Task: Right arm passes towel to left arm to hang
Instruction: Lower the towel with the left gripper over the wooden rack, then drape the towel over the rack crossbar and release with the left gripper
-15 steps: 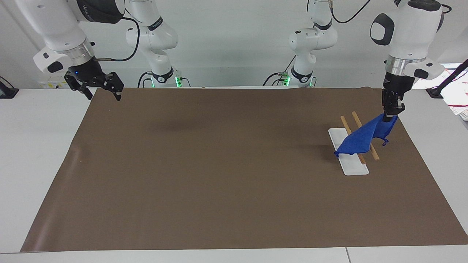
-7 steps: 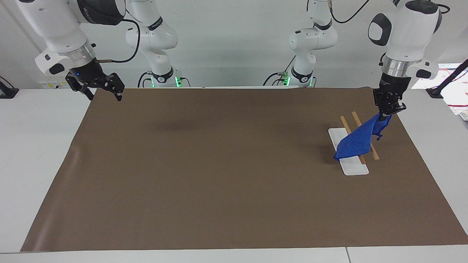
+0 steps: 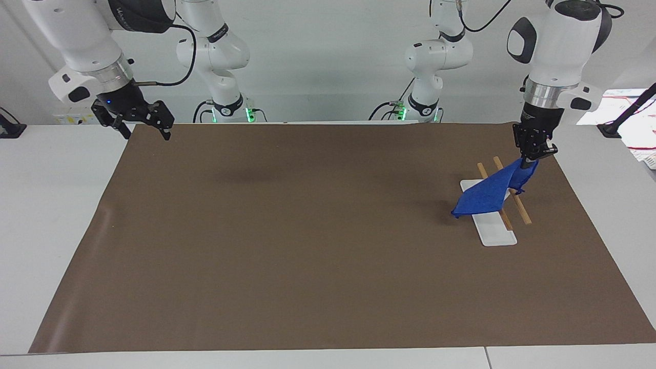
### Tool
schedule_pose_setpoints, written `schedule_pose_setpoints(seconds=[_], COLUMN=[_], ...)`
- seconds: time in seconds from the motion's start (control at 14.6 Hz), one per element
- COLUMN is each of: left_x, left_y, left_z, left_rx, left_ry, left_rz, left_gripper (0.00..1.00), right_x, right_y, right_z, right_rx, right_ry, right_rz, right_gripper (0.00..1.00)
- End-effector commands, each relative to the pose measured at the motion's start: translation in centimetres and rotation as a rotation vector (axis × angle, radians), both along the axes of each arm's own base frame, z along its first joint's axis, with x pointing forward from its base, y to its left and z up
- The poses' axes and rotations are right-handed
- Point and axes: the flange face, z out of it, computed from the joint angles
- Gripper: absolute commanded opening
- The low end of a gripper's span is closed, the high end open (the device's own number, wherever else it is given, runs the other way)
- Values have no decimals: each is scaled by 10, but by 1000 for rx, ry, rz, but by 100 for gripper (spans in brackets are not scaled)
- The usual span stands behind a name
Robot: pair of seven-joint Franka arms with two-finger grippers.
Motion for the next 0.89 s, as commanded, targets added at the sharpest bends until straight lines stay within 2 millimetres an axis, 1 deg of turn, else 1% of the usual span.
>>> schedule_pose_setpoints(seconds=[0.0, 0.21, 0.48, 0.55, 0.62, 0.82], left_x=[-7, -9, -3, -1, 0, 6], left_y=[32, 62, 97, 101, 102, 103], left_z=[4, 5, 9, 11, 7, -13], left_rx=[37, 42, 41, 44, 43, 39], left_ry=[-1, -4, -83, -111, -119, -106], left_rz=[61, 112, 166, 164, 158, 150], left_gripper=[0, 0, 0, 0, 0, 0], right_x=[-8, -7, -8, -8, -8, -8], right_y=[-10, -6, -7, -8, -8, -8], right_z=[0, 0, 0, 0, 0, 0], right_rx=[3, 14, 14, 14, 14, 14], right_ry=[2, 0, 3, 3, 1, 1], right_rz=[3, 7, 4, 2, 2, 2], right_gripper=[100, 100, 100, 100, 100, 100])
